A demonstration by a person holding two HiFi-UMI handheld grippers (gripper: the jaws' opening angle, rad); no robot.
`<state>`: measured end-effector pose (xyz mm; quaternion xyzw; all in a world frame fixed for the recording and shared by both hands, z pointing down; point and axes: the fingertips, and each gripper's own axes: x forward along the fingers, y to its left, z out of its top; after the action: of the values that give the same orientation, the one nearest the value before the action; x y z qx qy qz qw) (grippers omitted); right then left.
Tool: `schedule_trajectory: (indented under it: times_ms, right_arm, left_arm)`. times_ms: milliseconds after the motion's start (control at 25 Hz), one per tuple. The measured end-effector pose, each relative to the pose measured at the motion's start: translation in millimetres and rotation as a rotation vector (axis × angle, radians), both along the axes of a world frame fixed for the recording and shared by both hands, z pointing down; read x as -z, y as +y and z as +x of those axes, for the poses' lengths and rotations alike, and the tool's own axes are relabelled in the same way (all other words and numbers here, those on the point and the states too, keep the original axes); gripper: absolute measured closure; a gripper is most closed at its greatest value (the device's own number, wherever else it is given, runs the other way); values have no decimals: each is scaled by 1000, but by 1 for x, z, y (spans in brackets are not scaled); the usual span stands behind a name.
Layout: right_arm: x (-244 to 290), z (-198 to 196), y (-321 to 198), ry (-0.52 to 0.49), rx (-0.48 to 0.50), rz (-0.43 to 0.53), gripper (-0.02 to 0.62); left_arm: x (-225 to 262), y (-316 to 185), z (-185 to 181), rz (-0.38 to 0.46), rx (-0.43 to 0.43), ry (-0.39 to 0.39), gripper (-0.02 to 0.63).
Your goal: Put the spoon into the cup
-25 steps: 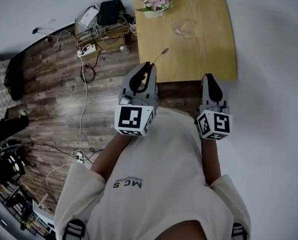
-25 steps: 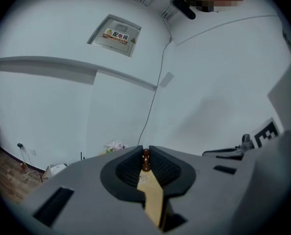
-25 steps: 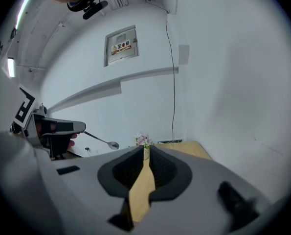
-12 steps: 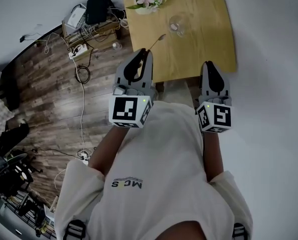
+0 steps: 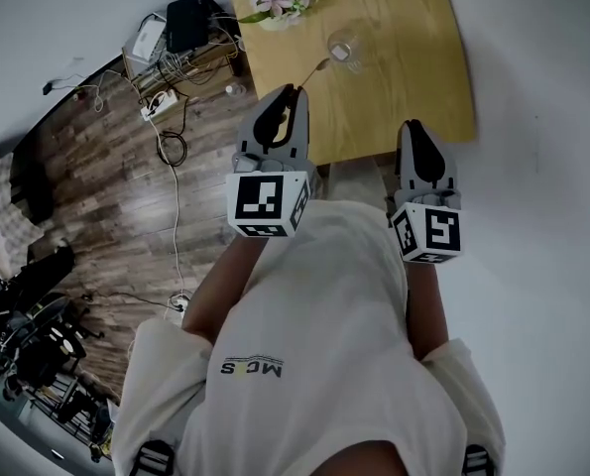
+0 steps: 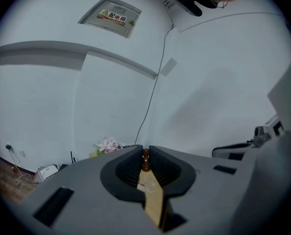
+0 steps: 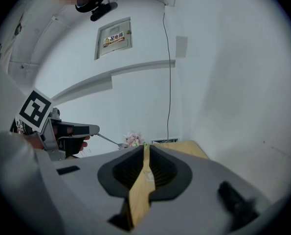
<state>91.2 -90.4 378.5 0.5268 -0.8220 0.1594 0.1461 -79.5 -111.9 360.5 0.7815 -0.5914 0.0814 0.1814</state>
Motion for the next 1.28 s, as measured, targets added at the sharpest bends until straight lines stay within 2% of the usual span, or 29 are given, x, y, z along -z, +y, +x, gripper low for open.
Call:
schedule_trajectory:
  times_ms: [760,1280]
  right_arm:
    - [-41,-3,-36,-29,58,-68,545]
    - [-58,20,-48,-34,26,-109,545]
  left_arm:
    - [-92,-53,24,-151,19,-31,560]
    - [-133,-70,43,-216,-7,-73,560]
